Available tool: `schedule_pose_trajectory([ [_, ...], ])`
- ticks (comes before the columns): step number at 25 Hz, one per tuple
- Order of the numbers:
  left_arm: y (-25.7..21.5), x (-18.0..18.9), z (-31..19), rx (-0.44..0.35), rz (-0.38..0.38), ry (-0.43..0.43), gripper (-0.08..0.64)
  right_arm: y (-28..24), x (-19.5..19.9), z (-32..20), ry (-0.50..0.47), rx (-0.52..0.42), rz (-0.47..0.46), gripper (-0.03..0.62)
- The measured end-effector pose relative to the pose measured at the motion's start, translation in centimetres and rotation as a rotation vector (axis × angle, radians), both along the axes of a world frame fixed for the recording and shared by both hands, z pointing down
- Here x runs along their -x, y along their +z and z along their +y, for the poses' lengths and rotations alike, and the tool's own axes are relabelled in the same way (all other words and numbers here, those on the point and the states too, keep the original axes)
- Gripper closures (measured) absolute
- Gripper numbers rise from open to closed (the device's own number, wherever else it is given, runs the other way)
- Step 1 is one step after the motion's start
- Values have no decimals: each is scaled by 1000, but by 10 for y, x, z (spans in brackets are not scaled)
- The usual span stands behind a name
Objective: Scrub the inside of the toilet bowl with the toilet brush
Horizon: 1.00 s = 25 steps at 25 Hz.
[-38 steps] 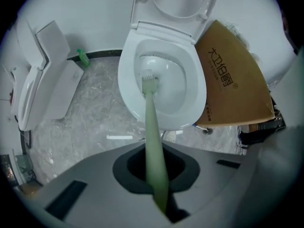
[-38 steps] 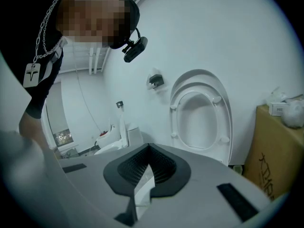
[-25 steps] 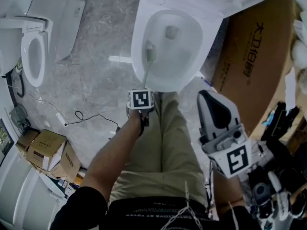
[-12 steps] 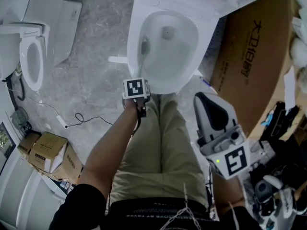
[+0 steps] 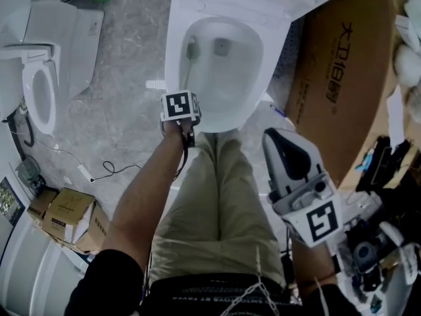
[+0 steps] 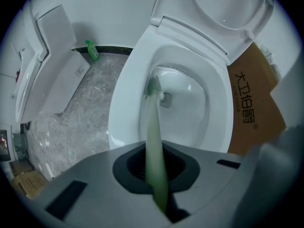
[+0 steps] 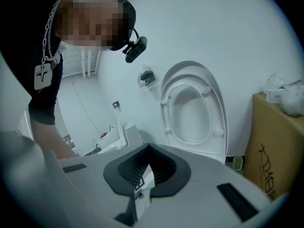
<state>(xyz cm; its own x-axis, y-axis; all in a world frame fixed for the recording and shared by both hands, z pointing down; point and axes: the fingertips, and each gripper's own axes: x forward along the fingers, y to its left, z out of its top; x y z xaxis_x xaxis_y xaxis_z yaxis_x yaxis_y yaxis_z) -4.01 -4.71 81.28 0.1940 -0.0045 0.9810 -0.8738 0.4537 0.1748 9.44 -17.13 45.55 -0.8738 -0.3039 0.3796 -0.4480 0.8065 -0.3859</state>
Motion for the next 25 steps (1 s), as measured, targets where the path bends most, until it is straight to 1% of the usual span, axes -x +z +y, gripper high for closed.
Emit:
schedule_pose_trajectory([
  [3,4,2,-6,11,-20,49,558,0,-2,-4,8,0,0,588],
  [4,6,5,-10,-1,-35,62,558,0,-3,-4,10,0,0,588],
  [6,8,8,-18,-22,-48,68,558,0,-4,-6,14,1,1,588],
  [11,10,10,-33,-45,-68,93,558,6,-7,-5,24,13,7,588],
  [14,13,-2,-36,-39,-27,72,558,7,-7,-4,27,17,5,588],
  [16,16,-9,-42,-50,-21,78,558,8,-8,-5,32,18,3,588],
  [19,18,-15,-51,-59,-24,117,558,8,-11,-4,39,18,2,588],
  [23,17,-18,-63,-66,-46,189,558,8,-14,-3,50,22,-1,588],
  [25,19,-27,-66,-66,-29,201,558,8,-17,-2,53,24,-2,588],
])
